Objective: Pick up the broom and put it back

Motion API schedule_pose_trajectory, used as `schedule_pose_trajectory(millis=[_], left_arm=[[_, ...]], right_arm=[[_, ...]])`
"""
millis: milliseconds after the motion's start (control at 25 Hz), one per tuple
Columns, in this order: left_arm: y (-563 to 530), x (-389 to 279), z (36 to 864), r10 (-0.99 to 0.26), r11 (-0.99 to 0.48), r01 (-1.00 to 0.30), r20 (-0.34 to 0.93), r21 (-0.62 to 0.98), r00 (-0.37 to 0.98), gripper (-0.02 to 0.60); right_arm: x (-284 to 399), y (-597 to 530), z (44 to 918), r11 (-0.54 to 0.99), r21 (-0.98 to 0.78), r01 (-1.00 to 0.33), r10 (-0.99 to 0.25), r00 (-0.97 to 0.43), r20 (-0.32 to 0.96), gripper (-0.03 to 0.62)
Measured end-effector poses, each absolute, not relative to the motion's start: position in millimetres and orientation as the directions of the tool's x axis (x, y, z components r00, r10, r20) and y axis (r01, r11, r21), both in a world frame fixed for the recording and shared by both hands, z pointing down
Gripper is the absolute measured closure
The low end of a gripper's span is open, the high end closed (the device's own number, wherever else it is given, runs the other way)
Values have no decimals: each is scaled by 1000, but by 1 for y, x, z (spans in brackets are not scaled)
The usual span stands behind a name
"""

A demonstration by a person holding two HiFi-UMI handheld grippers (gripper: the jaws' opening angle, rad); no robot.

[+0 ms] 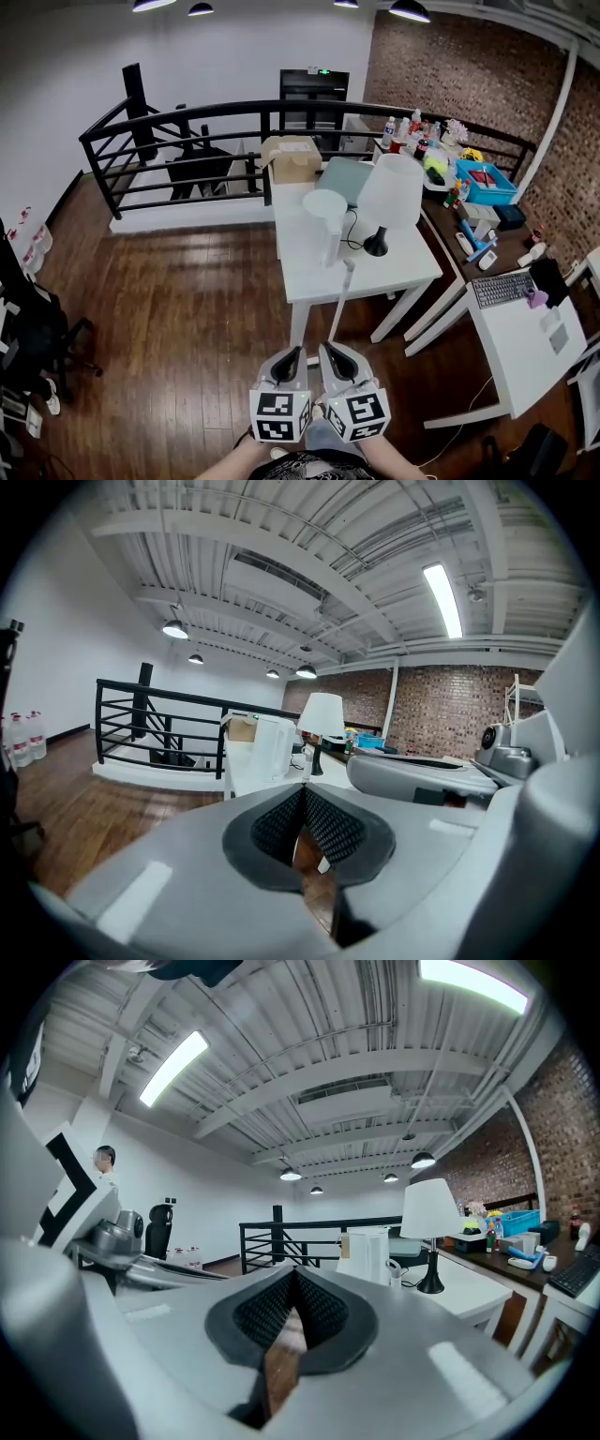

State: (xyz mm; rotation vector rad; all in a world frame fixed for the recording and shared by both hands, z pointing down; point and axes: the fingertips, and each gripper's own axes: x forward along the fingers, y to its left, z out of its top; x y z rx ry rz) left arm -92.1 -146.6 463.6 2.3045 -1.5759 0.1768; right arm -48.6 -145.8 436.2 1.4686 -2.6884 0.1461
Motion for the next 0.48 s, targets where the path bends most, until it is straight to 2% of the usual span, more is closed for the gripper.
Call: schedule_pose_trajectory(millis=[480], left_arm=[[-114, -87, 469, -875, -326, -919, 297, 220, 382, 577]], right_arm=[[-42, -116, 443, 531, -80, -844, -834, -537, 125, 594]])
